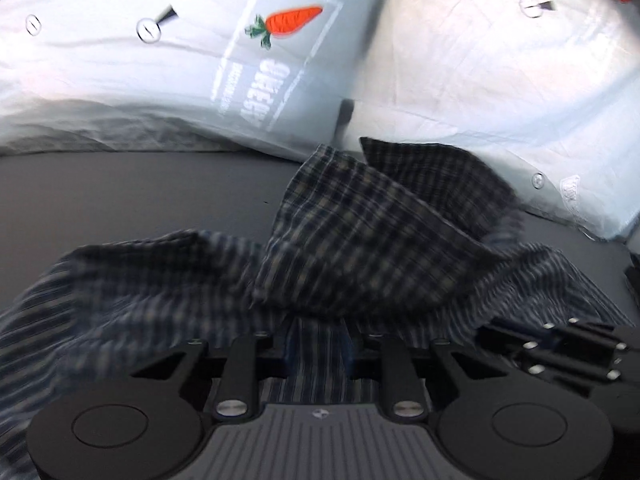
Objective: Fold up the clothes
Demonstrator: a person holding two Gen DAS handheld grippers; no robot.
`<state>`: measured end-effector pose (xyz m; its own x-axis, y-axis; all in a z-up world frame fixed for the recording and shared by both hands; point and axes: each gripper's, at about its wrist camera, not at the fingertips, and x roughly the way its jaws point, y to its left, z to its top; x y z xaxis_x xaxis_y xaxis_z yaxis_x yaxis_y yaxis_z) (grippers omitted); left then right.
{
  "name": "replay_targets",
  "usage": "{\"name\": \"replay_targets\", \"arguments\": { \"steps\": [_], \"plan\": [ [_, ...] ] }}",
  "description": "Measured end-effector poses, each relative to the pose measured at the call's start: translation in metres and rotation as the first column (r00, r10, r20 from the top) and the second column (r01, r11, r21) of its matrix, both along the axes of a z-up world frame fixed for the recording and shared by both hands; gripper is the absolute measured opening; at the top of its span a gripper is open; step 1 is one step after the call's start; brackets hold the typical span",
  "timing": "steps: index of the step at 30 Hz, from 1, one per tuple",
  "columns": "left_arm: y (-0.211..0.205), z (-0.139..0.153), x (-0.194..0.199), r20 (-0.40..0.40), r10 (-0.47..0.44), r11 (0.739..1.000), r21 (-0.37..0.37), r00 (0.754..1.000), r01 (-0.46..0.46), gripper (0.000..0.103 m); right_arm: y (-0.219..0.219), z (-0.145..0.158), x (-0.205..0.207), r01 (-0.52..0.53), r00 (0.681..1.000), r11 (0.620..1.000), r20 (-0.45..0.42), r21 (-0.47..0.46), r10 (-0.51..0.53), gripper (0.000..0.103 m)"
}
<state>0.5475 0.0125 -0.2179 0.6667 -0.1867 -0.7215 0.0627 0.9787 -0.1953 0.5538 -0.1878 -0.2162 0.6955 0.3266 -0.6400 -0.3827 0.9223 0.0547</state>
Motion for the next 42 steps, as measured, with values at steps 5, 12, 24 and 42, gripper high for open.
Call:
{"name": "replay_targets", "arguments": {
  "steps": [5, 12, 24, 42],
  "plan": [
    [0.002, -0.010, 0.031, 0.036, 0.020, 1.000, -0.017, 0.999, -0.019, 0.026, 0.013, -0.010, 0.038, 0.007, 1.000, 1.000, 0.016, 0.027, -0.007, 0.011],
    [0.018, -0.015, 0.078, 0.090, 0.037, 0.999, -0.021, 0.995, -0.035, 0.026, 0.026, -0.015, 0.090, 0.023, 0.998, 0.999, 0.063, 0.022, -0.024, 0.008],
    [0.026, -0.018, 0.101, 0.108, 0.058, 0.996, -0.070, 0.992, -0.051, 0.027, 0.028, -0.005, 0.101, 0.070, 0.992, 0.997, 0.106, 0.020, -0.072, 0.022],
    [0.033, 0.017, -0.126, 0.035, 0.164, 0.986, 0.016, 0.986, -0.165, 0.058, -0.038, -0.001, -0.121, 0.188, 0.977, 0.979, -0.084, -0.082, -0.195, 0.018]
  ]
}}
